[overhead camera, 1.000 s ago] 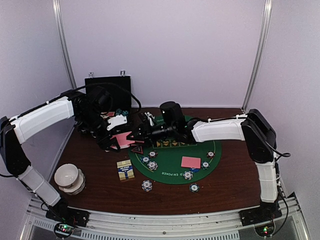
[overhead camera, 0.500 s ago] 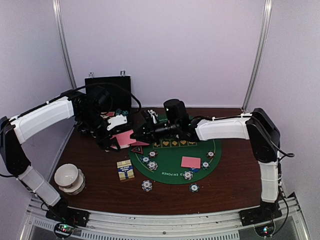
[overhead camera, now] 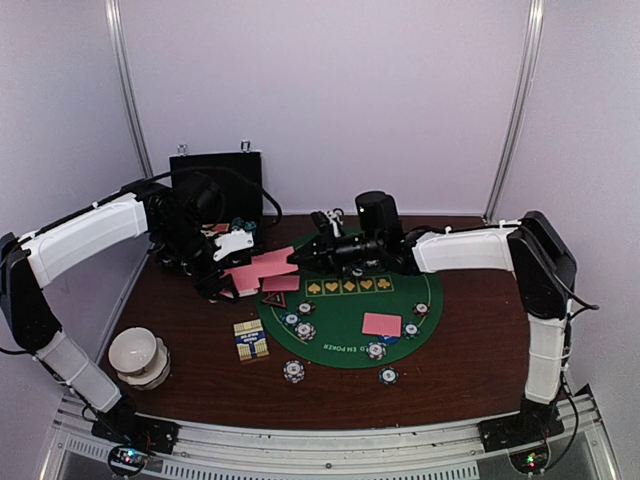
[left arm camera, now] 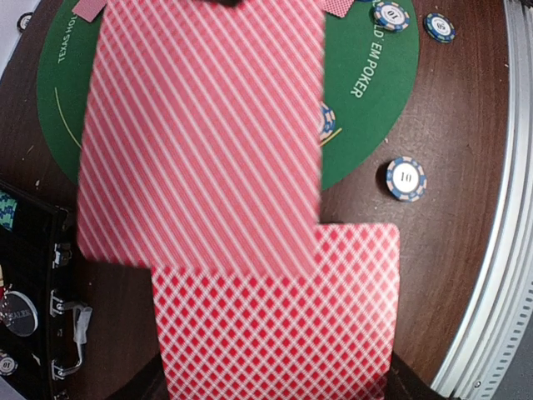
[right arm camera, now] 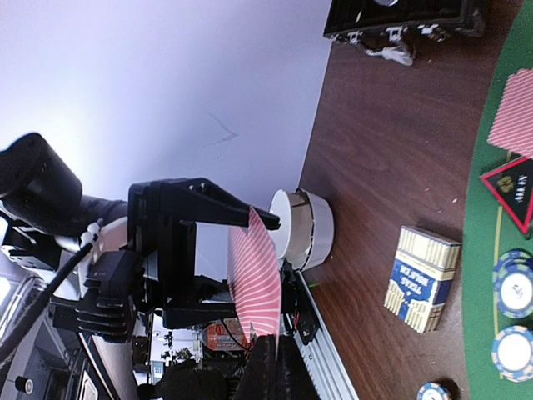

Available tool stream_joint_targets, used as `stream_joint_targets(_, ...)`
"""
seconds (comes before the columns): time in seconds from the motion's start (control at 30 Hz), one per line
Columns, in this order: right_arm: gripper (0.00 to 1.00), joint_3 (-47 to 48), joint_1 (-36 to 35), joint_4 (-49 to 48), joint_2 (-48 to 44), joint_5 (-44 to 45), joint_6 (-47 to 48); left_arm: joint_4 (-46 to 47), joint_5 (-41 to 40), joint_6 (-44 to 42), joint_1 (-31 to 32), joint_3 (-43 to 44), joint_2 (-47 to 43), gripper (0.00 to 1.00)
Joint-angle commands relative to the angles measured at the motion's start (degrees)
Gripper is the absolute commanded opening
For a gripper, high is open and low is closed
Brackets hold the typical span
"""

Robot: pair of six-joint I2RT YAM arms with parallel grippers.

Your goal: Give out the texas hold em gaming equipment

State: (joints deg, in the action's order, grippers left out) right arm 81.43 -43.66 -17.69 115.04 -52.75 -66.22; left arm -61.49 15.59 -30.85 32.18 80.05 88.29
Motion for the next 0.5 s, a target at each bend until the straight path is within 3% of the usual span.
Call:
stream_joint_targets(0.0, 0.00, -1.45, 6.15, 1.42, -4.42, -0.09, 2.08, 0.58, -0.22, -1.03, -0.19, 0.11, -1.71, 0.00)
stream_joint_targets(0.2, 0.00, 3.23, 14.16, 14.27, -3.04, 1.20, 11.23, 0.56, -0.13, -1.23, -0.27, 0.19, -1.67, 0.00)
stream_joint_targets(0.47, 0.00, 13.53, 20.94, 24.23, 6.98, 4.33, 18.39, -0.14, 0.10, -1.32, -0.19, 0.92, -1.60, 0.00)
